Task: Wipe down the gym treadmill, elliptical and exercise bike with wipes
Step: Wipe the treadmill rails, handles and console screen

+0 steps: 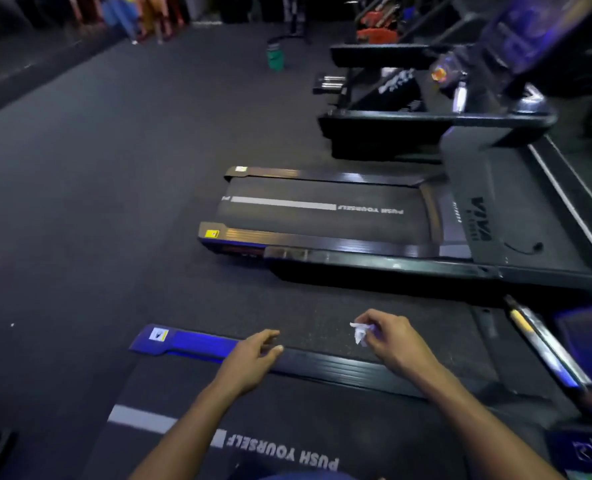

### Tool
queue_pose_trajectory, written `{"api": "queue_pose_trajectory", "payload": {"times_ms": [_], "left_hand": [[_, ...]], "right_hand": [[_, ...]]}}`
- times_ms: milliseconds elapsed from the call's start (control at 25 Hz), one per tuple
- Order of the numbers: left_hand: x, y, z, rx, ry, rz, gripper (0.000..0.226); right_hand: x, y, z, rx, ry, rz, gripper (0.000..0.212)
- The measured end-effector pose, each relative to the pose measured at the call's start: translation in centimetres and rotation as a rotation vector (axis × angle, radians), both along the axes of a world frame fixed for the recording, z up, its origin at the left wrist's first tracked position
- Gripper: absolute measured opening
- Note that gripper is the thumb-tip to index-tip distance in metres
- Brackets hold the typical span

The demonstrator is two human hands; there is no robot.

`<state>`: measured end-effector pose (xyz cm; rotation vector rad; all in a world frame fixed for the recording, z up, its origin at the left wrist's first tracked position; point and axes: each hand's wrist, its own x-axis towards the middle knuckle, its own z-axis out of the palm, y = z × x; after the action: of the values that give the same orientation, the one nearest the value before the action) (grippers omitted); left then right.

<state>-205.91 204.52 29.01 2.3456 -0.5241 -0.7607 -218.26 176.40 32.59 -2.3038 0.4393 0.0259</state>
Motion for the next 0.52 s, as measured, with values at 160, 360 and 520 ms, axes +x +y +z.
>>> {"api": "queue_pose_trajectory", "payload": {"times_ms": [160,360,520], "left_hand": [[3.4,10.6,-1.1,-0.031,0.069,0.172,0.067],[7.2,22.5,-2.0,-0.050,0.141,0.411,0.042],[10.4,28.1,-2.6,-0.055,0.120,0.487,0.038]], "right_hand": [[7.7,10.1,-0.9,-0.045,0.028,0.199,0.024],[16.4,23.2,-0.3,-0.023,0.011,0.476,0.022],[21.2,27.6,-1.3,-0.018,0.043,0.539,0.018]]}}
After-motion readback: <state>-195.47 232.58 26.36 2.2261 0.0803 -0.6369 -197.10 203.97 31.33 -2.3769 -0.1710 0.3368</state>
